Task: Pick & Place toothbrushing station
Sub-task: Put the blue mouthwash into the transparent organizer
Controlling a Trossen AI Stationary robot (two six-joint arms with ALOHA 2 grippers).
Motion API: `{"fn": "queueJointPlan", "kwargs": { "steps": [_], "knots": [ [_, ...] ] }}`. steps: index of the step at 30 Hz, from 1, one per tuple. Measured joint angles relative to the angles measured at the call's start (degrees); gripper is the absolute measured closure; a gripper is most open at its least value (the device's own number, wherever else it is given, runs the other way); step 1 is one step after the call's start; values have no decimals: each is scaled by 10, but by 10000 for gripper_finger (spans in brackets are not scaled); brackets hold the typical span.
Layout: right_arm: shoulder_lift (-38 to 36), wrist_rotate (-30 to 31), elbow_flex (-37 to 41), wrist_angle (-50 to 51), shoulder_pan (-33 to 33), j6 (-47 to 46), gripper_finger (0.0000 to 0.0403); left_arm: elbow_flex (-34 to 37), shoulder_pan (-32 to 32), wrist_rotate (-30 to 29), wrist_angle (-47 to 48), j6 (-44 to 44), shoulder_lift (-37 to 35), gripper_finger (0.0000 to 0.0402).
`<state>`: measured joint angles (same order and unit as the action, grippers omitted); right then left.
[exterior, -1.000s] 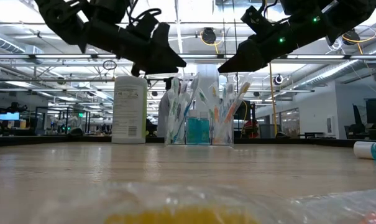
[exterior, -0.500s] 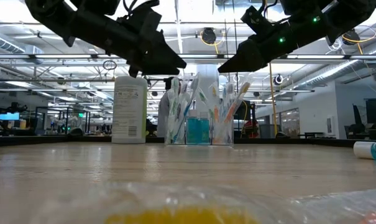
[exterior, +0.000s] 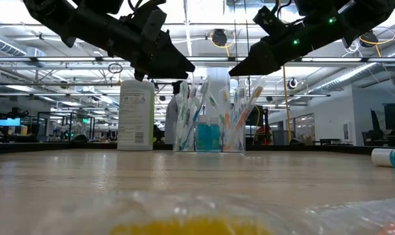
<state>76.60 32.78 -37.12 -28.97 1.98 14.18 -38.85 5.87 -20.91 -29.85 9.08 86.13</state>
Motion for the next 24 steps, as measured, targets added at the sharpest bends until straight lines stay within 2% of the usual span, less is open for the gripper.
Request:
{"fn": "queueJointPlan", "kwargs": {
  "steps": [5,10,20,24],
  "knots": [
    [0,0,0,6,2,-22,230,0,0,0,2,-2,0,204],
    [-1,0,-1,76,19,-50,228,0,0,0,5,-4,0,204],
    [-72,0,0,263,122,-66,228,0,0,-1,18,-2,0,204],
    [-117,1,0,305,162,-125,231,0,0,-1,18,-1,0,204]
  ]
}}
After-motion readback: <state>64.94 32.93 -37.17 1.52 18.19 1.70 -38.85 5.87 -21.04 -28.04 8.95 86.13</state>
